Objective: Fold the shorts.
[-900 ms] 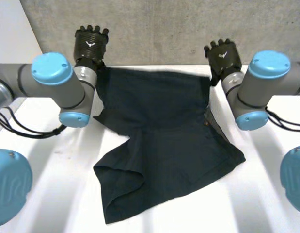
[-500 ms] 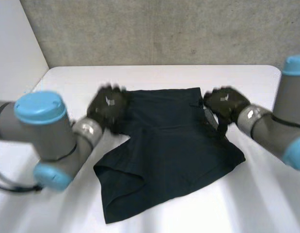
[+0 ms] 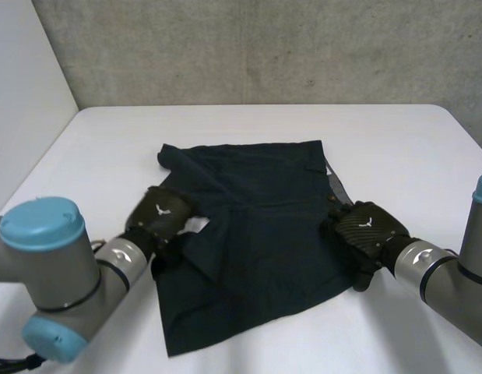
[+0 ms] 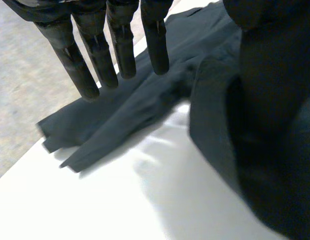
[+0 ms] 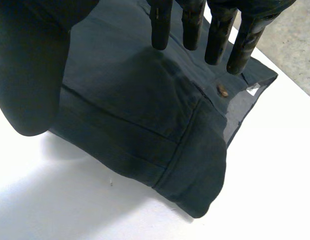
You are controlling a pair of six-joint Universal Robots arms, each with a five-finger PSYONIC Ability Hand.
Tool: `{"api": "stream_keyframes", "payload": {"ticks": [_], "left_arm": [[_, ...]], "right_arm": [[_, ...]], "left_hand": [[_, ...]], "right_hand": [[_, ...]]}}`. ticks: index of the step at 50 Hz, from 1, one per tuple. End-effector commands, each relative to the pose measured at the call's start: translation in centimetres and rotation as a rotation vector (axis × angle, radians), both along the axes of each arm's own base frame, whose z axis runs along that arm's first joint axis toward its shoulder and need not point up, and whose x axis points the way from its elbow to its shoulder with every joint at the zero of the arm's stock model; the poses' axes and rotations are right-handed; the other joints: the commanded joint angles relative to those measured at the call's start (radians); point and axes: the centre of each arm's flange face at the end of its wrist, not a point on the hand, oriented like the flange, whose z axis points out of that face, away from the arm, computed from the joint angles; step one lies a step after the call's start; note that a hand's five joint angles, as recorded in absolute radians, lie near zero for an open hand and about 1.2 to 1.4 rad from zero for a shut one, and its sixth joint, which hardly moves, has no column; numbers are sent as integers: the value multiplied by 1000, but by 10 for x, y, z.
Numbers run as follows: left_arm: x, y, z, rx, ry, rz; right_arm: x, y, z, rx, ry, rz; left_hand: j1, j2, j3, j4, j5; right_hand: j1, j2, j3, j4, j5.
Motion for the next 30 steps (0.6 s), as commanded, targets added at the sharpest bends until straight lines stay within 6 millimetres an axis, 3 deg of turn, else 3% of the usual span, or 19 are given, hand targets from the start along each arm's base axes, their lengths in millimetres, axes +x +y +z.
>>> {"api": "stream_keyframes", "payload": {"ticks": [1,8,12,19,24,30], "left_arm": [[27,-56,-1,-36,11,180],[41,-89,-19,-30,-9,257],[46,-98,-23,-30,-23,298],[46,-103,-19,-52,-22,302],[43,-96,-18,-45,-24,290],[47,-86,16,-99,11,291]], "right_arm": [[2,4,-3,9,2,10],[1,0,-4,-13,-8,9],[1,0,-3,-19,-9,11],[1,-1,-5,-76,29,63],[-15,-12,-6,-107,77,49],[-27,-24,-6,-132,89,64]], "left_hand": [[103,107,106,103,111],[100,104,103,100,108],[91,95,94,92,99],[59,63,62,59,67],[-17,-13,-14,-17,-9],[-67,-64,-64,-67,-59]], "right_hand": [[-27,-45,-34,-58,-67],[-27,-45,-34,-58,-67],[-27,-45,-34,-58,-67],[47,29,40,16,7],[100,82,94,69,61],[165,147,158,134,125]]}}
